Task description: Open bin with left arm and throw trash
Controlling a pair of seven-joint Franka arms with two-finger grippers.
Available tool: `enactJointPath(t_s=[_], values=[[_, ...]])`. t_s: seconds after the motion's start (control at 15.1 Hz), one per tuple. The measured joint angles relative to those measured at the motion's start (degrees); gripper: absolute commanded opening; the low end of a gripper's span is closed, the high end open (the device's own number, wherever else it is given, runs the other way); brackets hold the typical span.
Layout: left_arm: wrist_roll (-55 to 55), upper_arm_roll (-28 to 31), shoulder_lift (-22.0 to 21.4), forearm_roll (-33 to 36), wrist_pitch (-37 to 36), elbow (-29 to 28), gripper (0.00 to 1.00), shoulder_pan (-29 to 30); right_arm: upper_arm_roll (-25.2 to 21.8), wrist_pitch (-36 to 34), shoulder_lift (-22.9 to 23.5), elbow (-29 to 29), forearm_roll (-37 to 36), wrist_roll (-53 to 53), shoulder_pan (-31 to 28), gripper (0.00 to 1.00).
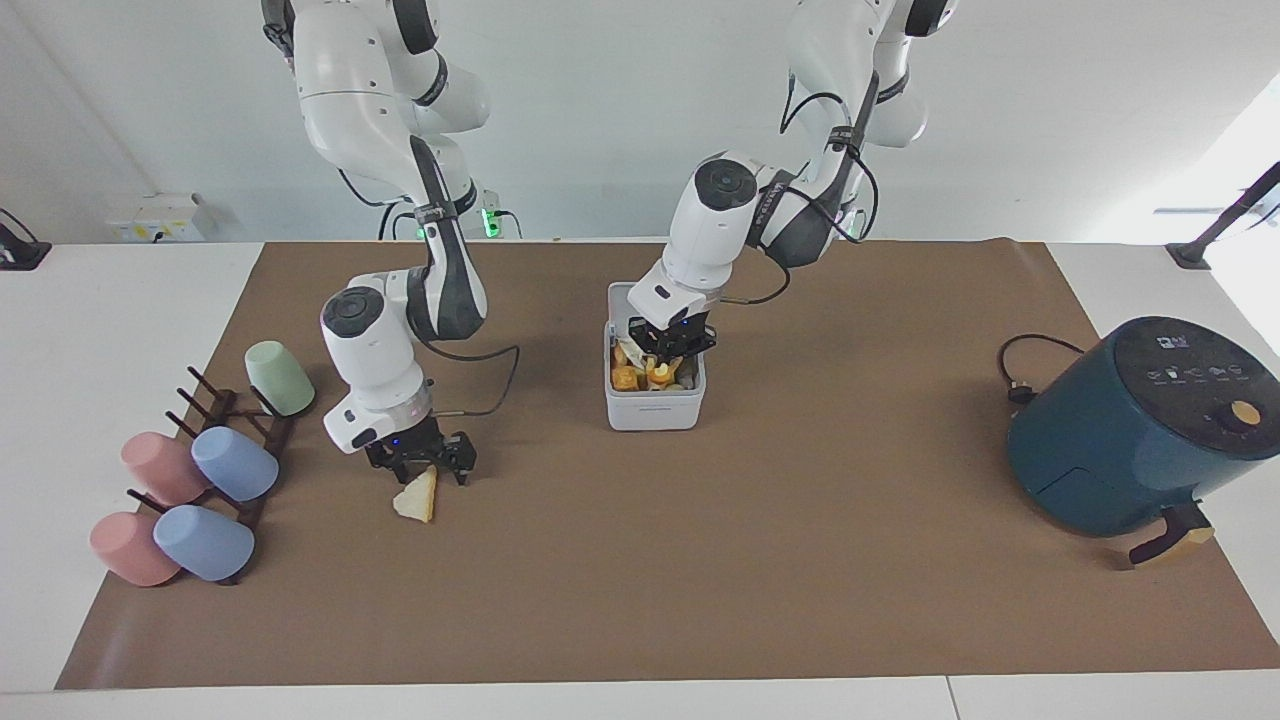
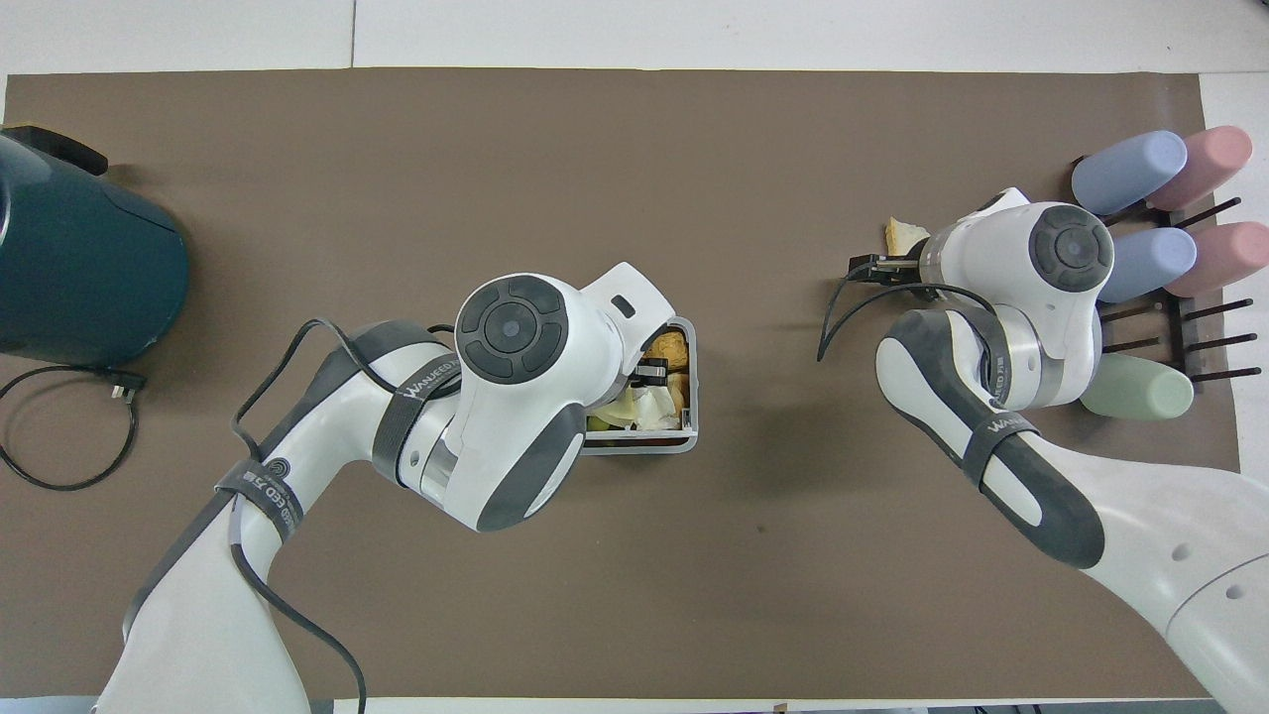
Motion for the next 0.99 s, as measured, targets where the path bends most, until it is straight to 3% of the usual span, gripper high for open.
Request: enactJointPath(t_s=[0.13,0.2,0.46,0.66,0.99], values=[[0.01,0.11,-0.01,0.00,0.34,-0.22,0.76,-0.10,-0.14,0.00,-0.45,-0.06,0.00,0.00,-0.03,0.00],[0.06,0.19,-0.05,0.00,0.34,-0.22,1.00,-0.10,-0.23,0.01,-0.61,-0.06,0.00,0.00,-0.07,0.00],[0.20,0.63,-0.56,0.00,-0.33,0.77,1.00,-0.04,-0.41,0.22,-1.01,-0.07,0.00,0.00,-0.24,0.00],[0.25,1.01,-1.30,0.00,-5.27,4.42,1.00,0.87,-0.45,-0.51,-2.09,-0.07,0.00,0.00,-0.25,0.00],[0.26,1.12,-2.01,-0.01,-8.55,7.17,1.00,1.31,-0.06,-14.38,-11.29,0.31,0.00,0.72,0.09,0.00]])
